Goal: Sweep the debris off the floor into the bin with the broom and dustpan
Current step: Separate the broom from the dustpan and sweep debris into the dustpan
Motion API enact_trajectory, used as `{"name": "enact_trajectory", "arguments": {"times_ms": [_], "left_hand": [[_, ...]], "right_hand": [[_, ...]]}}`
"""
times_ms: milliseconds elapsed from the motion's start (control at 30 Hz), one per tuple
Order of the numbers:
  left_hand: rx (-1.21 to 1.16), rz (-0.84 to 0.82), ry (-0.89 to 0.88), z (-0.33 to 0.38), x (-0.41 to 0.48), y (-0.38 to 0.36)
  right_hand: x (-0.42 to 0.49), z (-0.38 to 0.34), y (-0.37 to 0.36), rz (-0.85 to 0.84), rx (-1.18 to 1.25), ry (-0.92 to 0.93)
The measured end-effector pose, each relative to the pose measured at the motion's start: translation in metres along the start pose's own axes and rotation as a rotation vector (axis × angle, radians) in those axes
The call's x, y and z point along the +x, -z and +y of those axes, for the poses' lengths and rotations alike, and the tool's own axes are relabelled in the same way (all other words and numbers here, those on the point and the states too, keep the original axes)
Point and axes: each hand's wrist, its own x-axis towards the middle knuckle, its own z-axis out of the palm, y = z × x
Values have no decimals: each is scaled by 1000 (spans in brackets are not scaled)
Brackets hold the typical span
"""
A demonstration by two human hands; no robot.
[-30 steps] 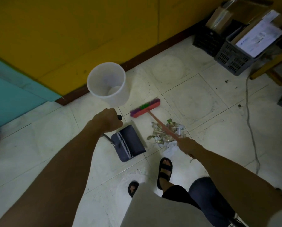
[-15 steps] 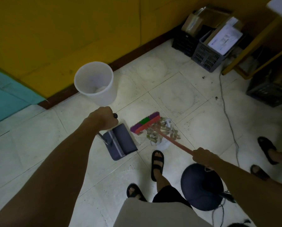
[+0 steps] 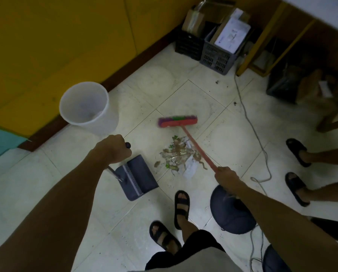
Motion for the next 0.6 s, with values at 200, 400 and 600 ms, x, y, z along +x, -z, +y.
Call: {"name": "enact_trajectory", "arguments": {"times_ms": [200,400,600], "left_hand": [[36,-11,32,14,21,-4],[20,-17,17,8,32,1],[38,-23,-48,-6,31,4]], "right_hand": [[46,-42,8,-99,48,-90],[25,-36,-23,-163,-32,-154],[-18,-25,-59,-218,-26,-182]]}}
